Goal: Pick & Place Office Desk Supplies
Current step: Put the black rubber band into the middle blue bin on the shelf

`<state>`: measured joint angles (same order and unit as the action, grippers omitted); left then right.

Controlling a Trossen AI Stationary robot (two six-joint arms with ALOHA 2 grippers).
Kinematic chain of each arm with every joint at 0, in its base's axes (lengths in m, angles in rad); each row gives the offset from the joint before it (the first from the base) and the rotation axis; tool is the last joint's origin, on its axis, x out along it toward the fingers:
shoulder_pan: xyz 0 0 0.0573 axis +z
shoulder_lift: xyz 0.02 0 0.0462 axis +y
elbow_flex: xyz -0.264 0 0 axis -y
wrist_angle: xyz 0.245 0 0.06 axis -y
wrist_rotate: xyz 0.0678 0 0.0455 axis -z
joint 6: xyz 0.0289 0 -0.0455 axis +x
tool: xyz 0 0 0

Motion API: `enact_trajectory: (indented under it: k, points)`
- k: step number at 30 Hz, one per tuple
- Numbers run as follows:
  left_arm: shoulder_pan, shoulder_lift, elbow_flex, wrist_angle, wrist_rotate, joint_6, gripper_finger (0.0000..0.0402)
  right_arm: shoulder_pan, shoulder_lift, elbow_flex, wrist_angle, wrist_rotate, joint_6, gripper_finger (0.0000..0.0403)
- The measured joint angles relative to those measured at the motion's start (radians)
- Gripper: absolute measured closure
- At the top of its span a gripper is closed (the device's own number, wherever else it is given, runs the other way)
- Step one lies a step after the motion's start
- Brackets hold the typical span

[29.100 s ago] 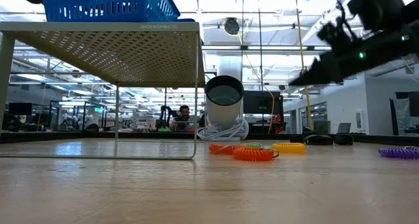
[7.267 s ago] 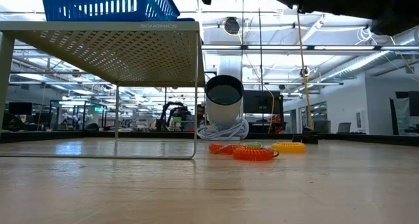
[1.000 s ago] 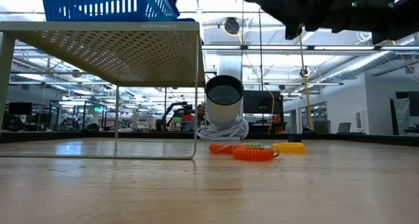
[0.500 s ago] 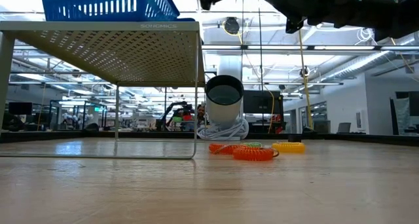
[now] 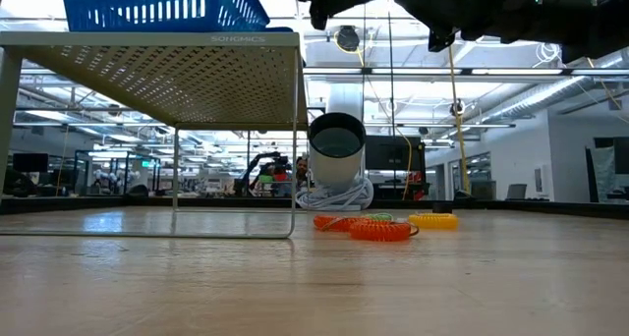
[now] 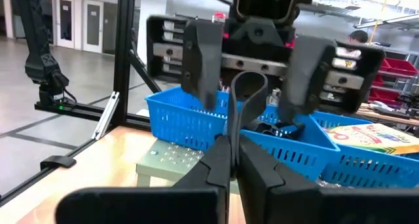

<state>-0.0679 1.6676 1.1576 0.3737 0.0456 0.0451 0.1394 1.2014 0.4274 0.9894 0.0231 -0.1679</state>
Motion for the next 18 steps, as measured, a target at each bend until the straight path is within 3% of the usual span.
enact_trajectory:
  k: [4, 13, 18]
  points:
    - [0.003, 0.000, 0.000, -0.004, 0.060, -0.003, 0.0269, 0.000, 0.000, 0.000, 0.000, 0.000, -0.002, 0.0397]
    - [0.010, 0.000, 0.000, -0.011, 0.079, 0.032, 0.0385, 0.000, 0.000, 0.000, -0.007, 0.001, -0.002, 0.0396]
    - [0.025, -0.020, 0.000, -0.043, 0.119, 0.021, 0.0378, 0.000, -0.001, 0.001, -0.017, 0.084, 0.013, 0.0372]
